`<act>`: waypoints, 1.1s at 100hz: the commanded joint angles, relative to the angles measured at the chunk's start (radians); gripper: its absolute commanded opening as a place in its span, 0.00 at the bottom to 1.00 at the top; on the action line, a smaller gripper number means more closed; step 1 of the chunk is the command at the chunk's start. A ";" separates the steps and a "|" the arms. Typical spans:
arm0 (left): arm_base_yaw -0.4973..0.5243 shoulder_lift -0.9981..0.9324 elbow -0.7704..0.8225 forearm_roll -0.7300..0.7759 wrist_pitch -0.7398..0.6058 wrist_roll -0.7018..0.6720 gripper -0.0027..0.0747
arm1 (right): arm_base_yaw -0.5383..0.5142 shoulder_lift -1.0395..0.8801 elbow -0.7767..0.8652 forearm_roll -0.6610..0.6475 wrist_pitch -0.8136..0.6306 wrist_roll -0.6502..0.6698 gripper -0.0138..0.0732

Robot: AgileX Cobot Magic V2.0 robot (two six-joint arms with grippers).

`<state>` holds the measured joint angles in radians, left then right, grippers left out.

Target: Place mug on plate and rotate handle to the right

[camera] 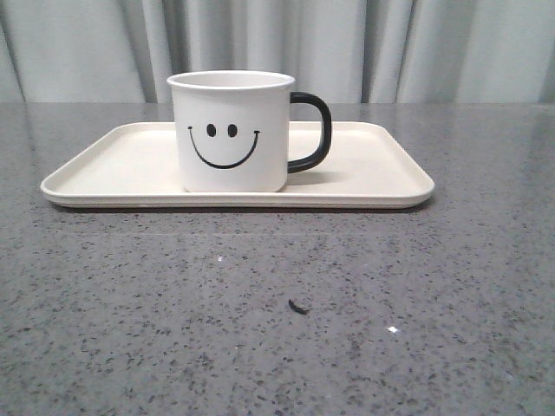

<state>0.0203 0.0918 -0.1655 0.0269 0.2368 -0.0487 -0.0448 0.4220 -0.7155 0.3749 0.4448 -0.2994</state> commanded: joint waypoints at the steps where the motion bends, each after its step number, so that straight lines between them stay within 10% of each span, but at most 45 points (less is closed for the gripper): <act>1: 0.007 -0.027 0.027 -0.007 -0.126 -0.010 0.01 | -0.005 0.004 -0.021 -0.001 -0.070 -0.001 0.09; 110: 0.005 -0.131 0.175 0.021 -0.258 -0.004 0.01 | -0.005 0.005 -0.021 -0.001 -0.068 -0.001 0.09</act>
<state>0.0264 -0.0049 0.0050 0.0469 0.0625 -0.0487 -0.0448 0.4205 -0.7147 0.3731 0.4486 -0.2994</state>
